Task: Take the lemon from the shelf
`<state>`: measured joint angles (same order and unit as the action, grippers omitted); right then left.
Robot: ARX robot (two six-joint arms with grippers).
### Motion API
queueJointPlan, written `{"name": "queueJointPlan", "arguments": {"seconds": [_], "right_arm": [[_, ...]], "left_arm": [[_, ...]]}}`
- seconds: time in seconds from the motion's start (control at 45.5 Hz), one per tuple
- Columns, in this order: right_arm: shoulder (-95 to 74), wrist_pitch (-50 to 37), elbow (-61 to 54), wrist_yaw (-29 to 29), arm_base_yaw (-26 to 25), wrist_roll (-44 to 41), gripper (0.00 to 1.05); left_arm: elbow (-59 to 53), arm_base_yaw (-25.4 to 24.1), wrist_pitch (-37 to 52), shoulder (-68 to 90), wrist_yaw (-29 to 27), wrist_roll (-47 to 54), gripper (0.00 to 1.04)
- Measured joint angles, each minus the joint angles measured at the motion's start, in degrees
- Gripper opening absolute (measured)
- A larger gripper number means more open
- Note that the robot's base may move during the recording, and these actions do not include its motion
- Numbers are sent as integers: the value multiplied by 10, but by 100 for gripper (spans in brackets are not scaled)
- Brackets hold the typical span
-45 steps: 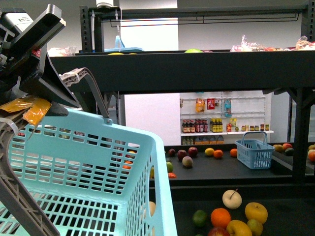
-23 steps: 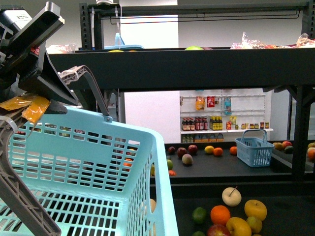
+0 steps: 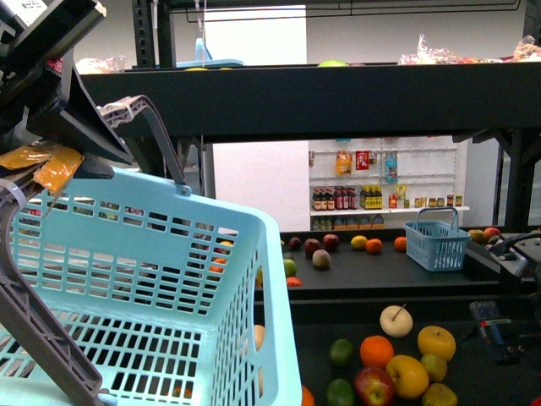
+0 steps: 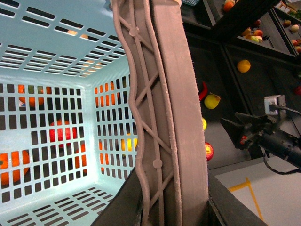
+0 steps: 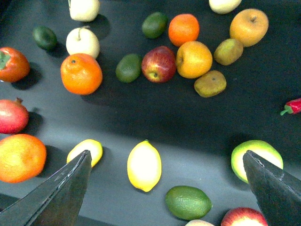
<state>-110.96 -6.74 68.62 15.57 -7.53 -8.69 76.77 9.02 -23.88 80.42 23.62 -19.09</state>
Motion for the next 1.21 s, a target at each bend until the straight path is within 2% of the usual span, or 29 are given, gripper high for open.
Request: {"name": "queueJointPlan", "arguments": {"seconds": [0.352, 0.77, 1.21], "right_arm": [[-191, 24, 105, -1, 24, -32, 97], [-301, -12, 130, -10, 55, -63, 97], [-381, -14, 198, -25, 57, -92, 97]], "left_arm": [[0, 0, 0, 0, 0, 0, 19], [0, 0, 0, 0, 0, 0, 19], [0, 0, 0, 0, 0, 0, 19]]}}
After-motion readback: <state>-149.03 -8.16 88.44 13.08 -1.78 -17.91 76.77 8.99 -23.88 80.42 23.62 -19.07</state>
